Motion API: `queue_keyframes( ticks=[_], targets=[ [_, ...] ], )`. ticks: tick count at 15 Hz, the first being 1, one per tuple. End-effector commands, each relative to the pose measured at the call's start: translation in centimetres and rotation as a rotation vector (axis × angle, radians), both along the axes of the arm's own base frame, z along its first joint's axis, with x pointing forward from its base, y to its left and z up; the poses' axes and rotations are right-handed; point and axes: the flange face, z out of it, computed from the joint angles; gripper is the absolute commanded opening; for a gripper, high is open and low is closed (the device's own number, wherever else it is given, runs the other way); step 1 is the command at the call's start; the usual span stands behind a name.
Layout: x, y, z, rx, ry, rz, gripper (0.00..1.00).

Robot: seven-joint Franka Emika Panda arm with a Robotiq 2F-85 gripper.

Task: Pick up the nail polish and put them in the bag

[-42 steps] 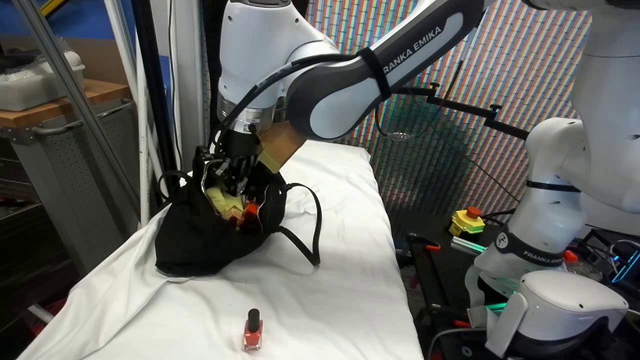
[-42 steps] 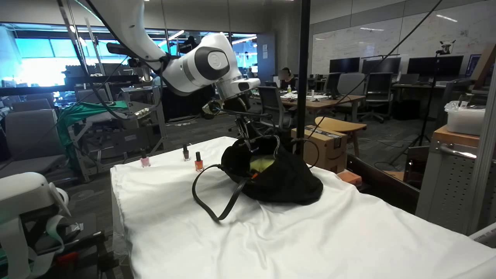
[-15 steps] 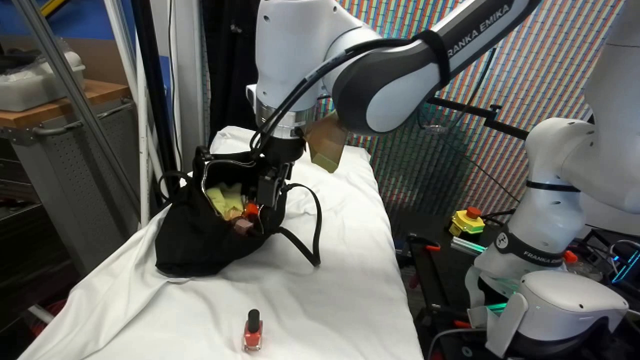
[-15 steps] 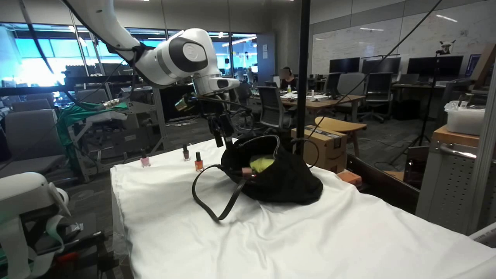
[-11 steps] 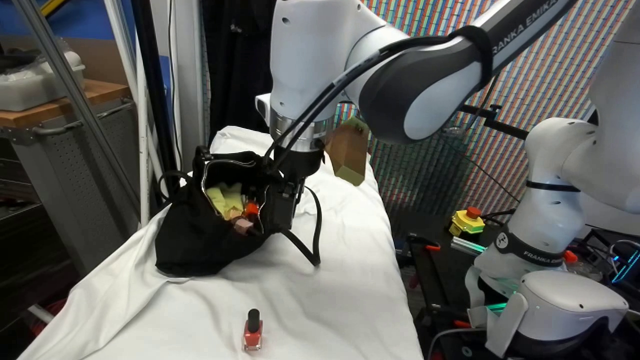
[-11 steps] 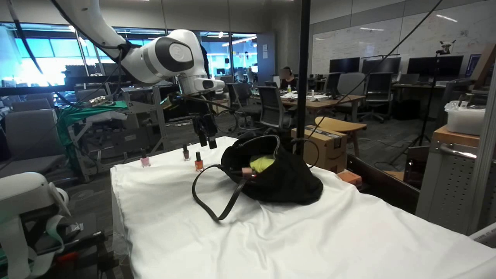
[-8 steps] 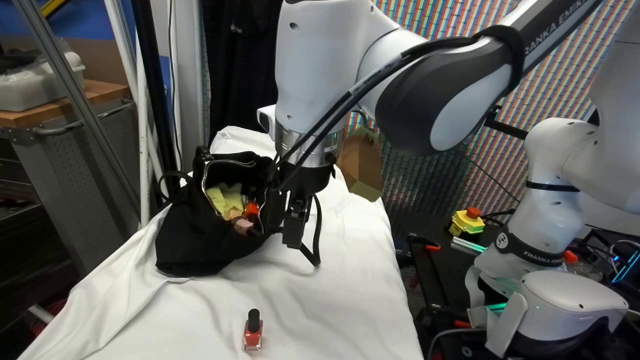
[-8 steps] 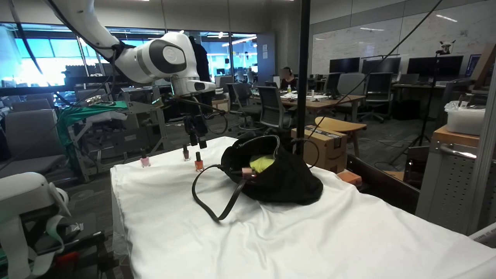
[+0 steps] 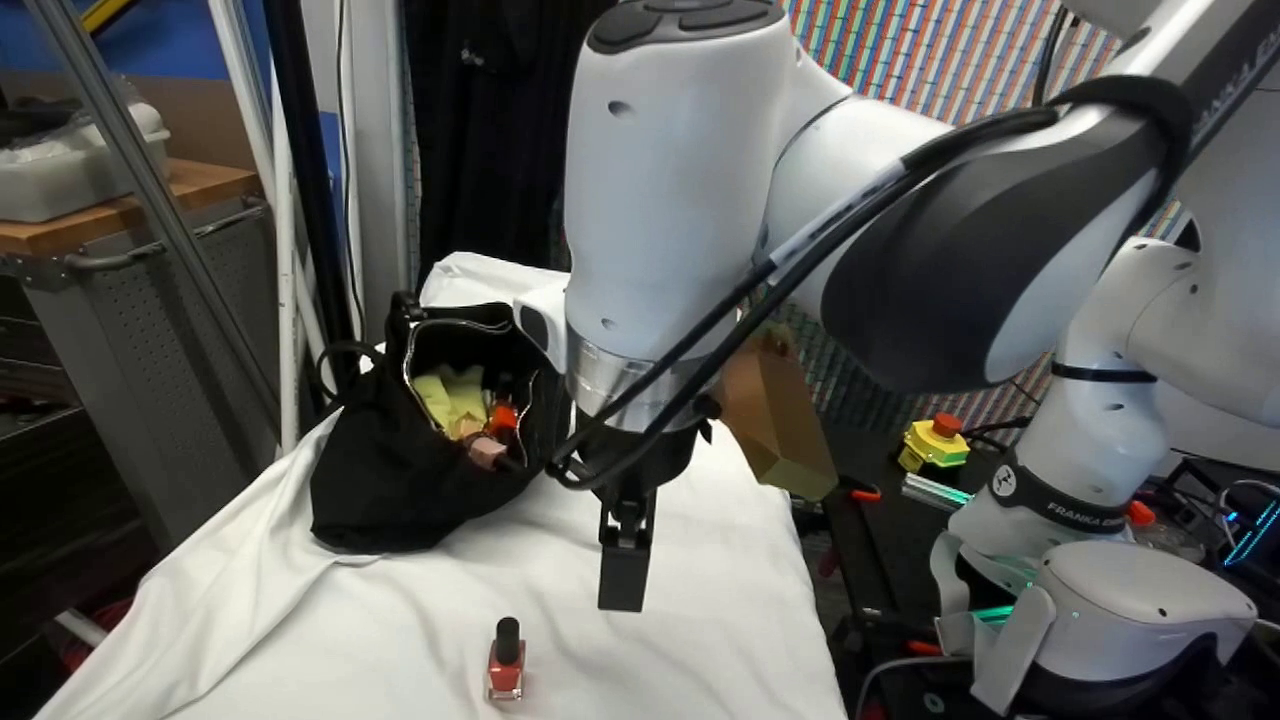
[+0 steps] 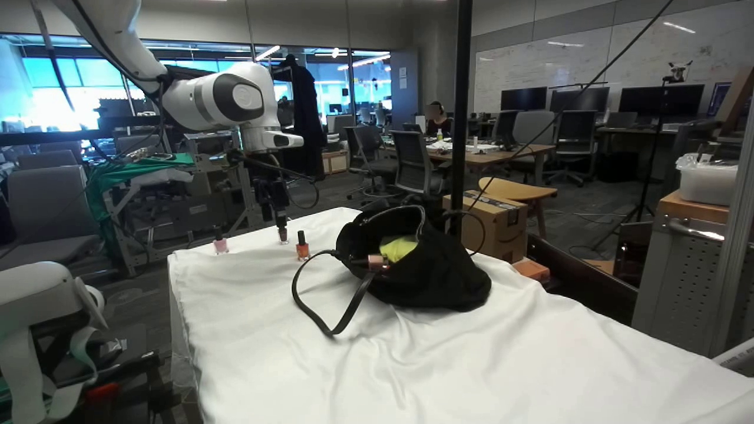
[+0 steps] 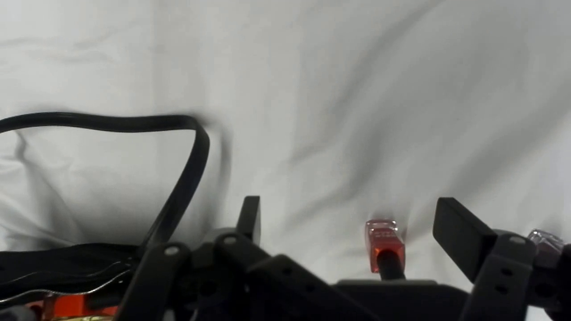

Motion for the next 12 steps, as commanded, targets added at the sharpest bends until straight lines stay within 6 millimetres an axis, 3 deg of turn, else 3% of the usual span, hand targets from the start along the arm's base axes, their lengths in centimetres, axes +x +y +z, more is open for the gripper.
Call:
queue_keyframes(
  ticks=[1,6,12],
  targets=[
    [0.7,2.9,-1.2,0.032,0.023,0.031,1.00],
    [2.2,5.6,-3.8,0.031,0.037,0.069,1.00],
    [5.3,6.6,-5.5,0.034,0.047,0.068,1.00]
  ],
)
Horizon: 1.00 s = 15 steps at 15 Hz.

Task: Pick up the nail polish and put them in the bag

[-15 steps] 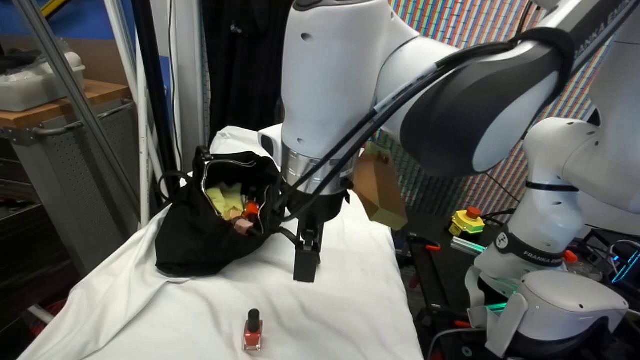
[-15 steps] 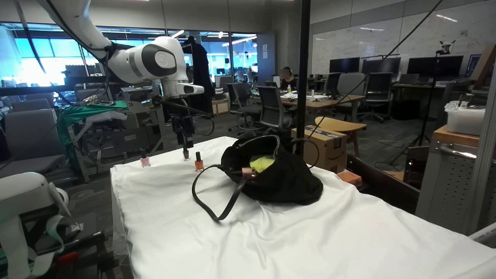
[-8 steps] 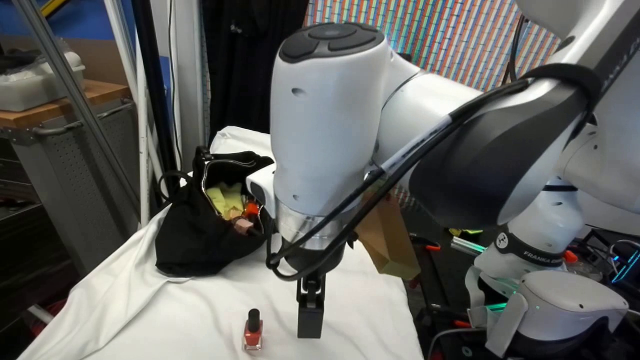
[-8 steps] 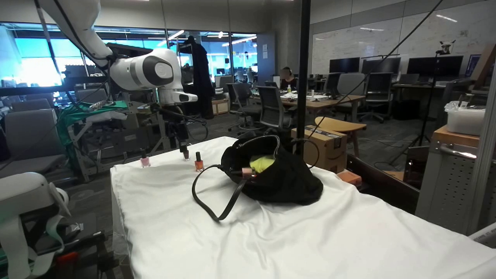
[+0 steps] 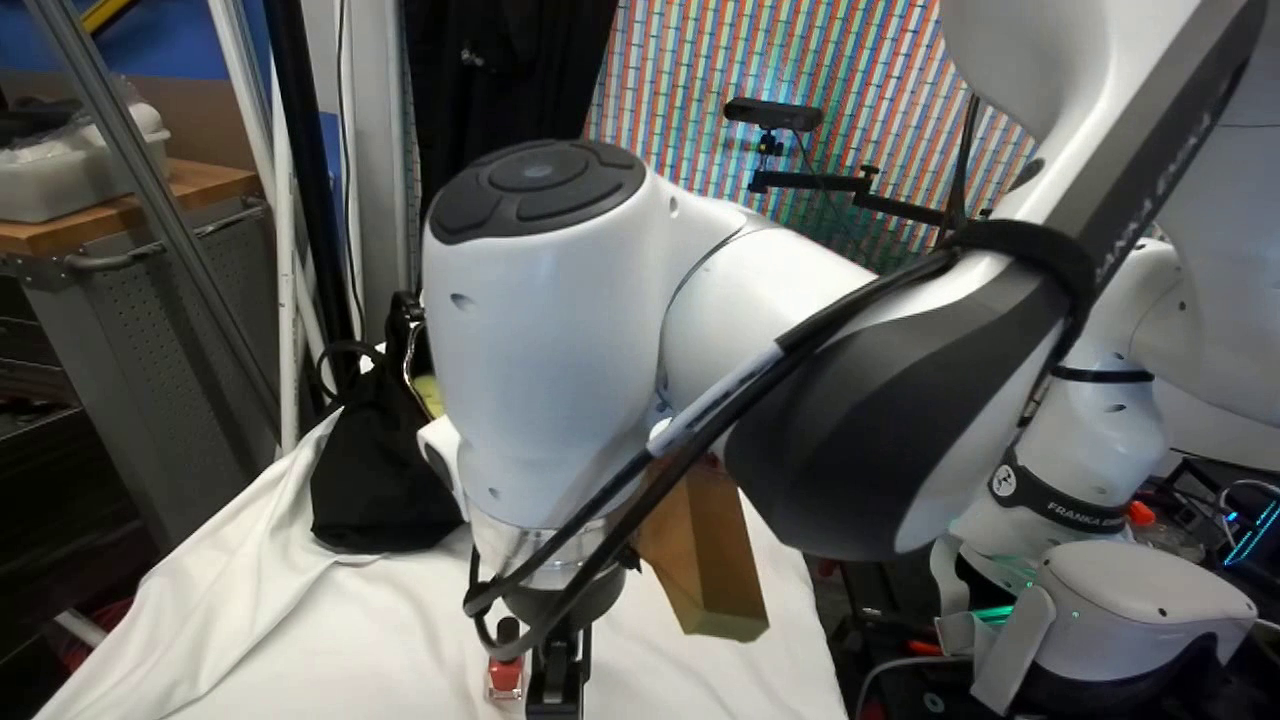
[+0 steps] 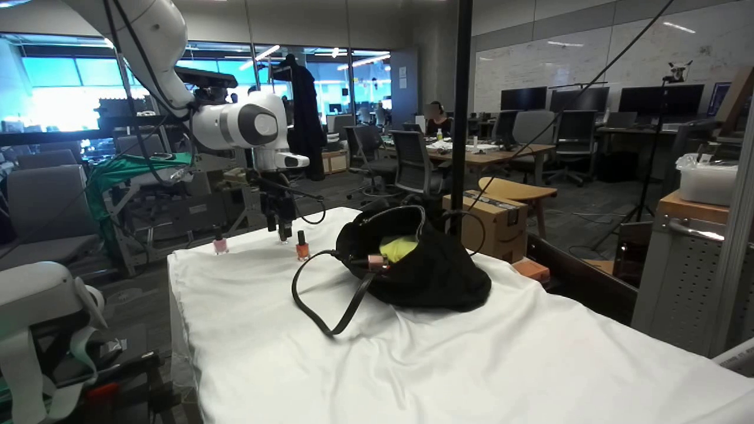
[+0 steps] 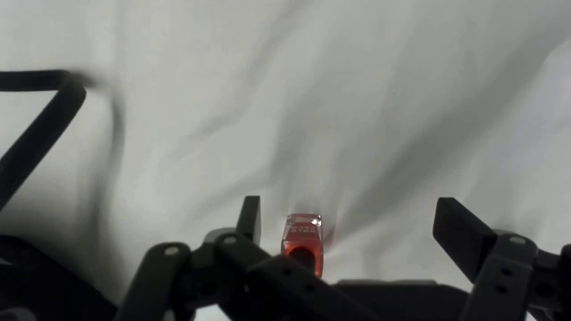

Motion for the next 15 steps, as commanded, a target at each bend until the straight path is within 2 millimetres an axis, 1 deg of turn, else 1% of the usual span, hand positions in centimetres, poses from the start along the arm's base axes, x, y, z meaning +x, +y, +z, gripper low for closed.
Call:
queue_keyframes(
  ticks=[1,6,9,12,15],
  targets=[
    [2.7,0.6,-0.3,0.003,-0.001,0.006,1.00],
    [5.4,-0.2,-1.6,-0.010,-0.007,-0.014,1.00],
    [6.5,-0.9,-2.0,-0.014,-0.005,-0.021,1.00],
    [7.1,-1.5,-2.6,-0.015,0.004,-0.022,1.00],
    [7.1,-1.8,-3.1,-0.014,0.016,-0.009,1.00]
  ],
)
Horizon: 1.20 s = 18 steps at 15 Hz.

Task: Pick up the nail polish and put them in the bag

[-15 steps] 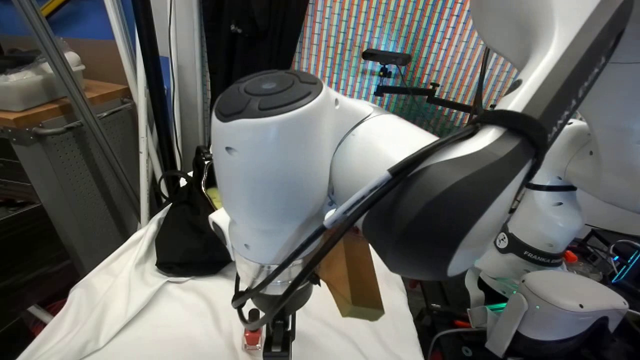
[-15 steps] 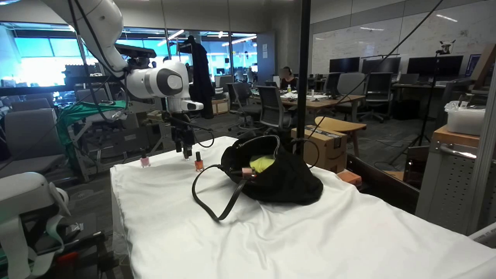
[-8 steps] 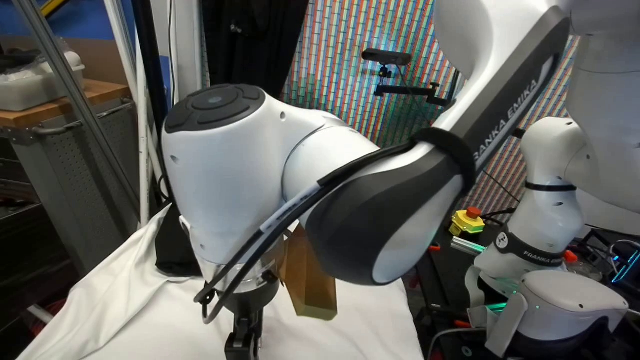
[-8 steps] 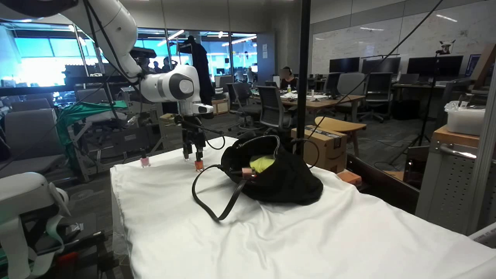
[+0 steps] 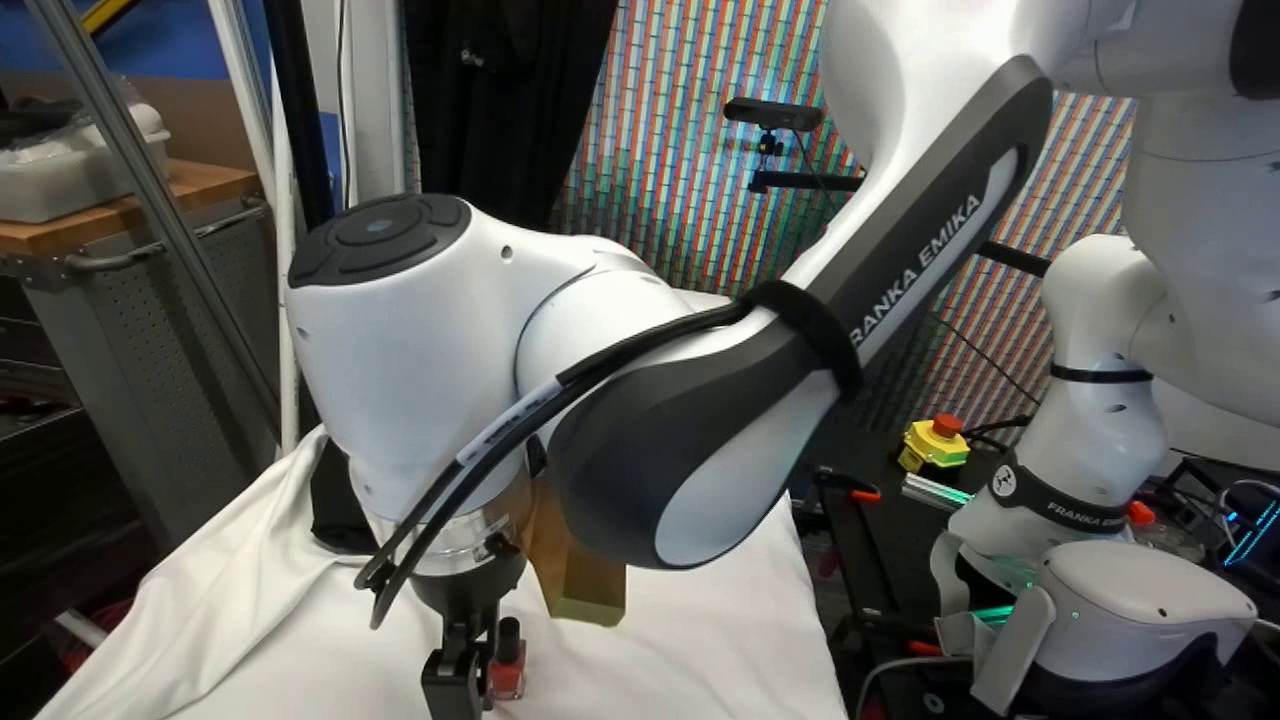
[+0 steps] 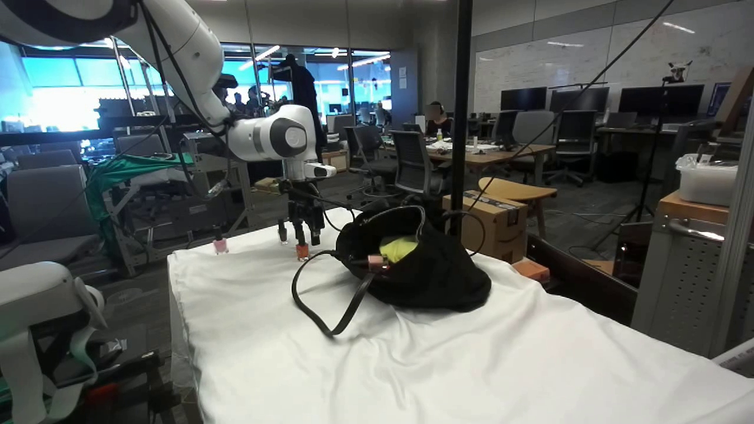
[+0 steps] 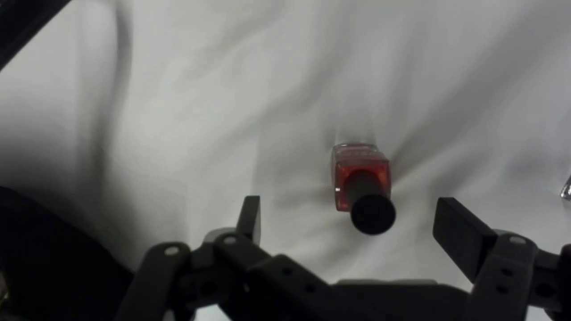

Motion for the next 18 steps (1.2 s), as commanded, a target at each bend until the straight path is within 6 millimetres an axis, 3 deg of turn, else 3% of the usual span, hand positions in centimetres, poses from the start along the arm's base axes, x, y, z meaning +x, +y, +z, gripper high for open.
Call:
queue_keyframes(
  ticks=[1,18],
  targets=[
    [0.5,0.1,-0.1,0.002,0.018,0.025,1.00],
    [-0.4,-2.3,-2.2,0.144,0.011,0.149,1.00]
  ],
)
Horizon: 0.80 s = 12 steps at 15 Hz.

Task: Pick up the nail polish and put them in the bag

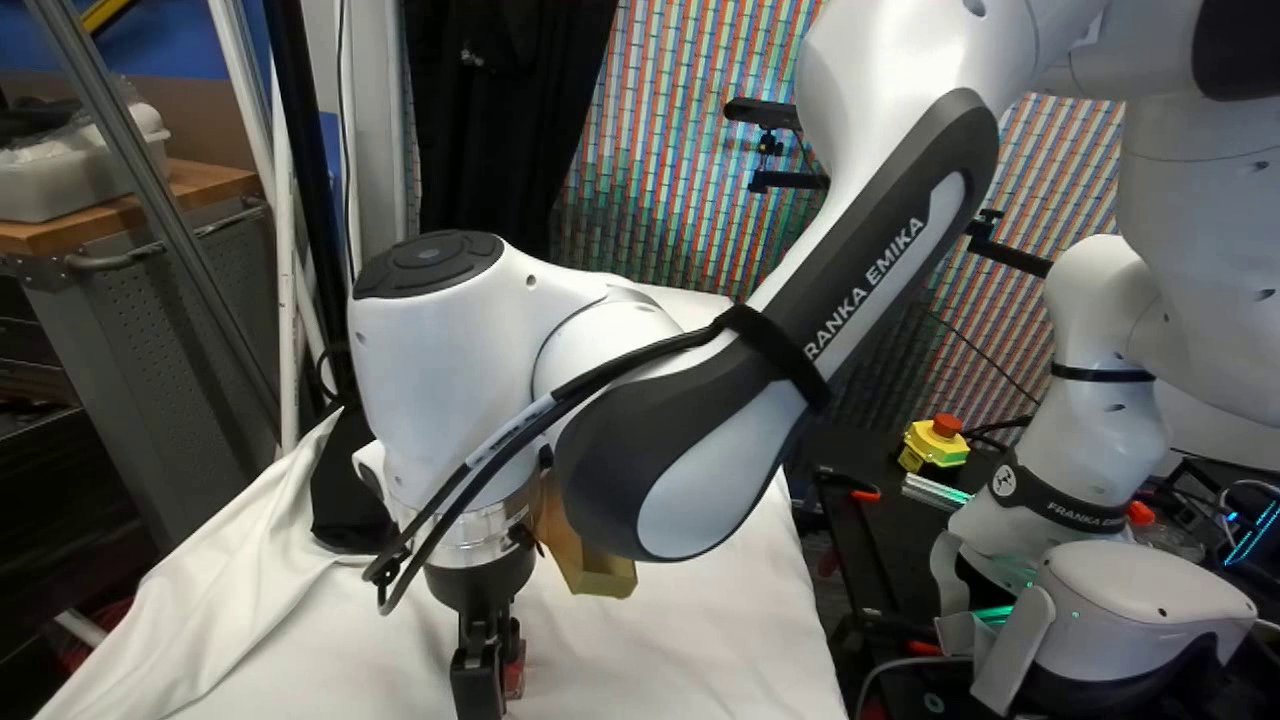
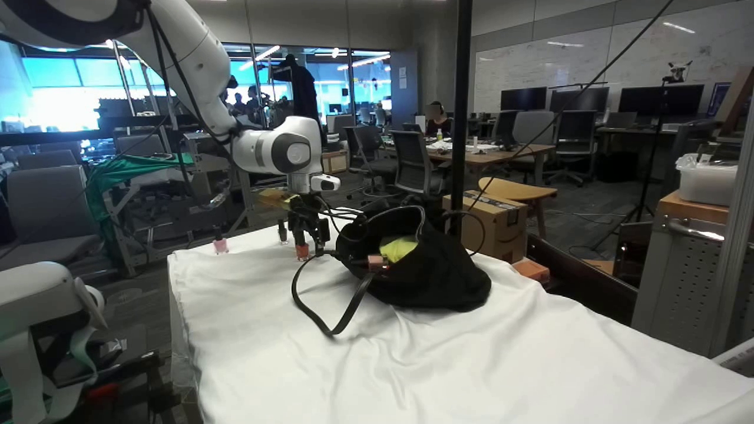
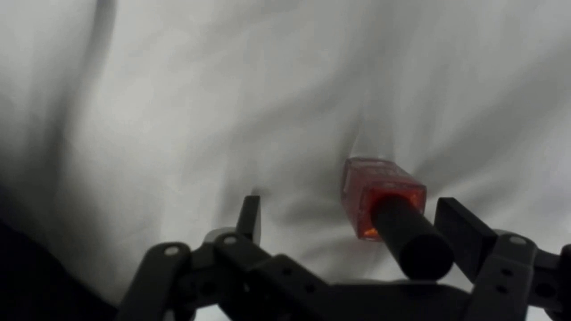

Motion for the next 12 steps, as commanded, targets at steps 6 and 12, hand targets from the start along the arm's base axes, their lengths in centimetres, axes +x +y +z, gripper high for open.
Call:
queue_keyframes(
  ticks=[6,12],
  targets=[
    [-0.44,-0.29,-0.12,0.066,0.013,0.038,1.00],
    [-0.70,-0.33,0.50,0.055,0.009,0.045,1.00]
  ],
)
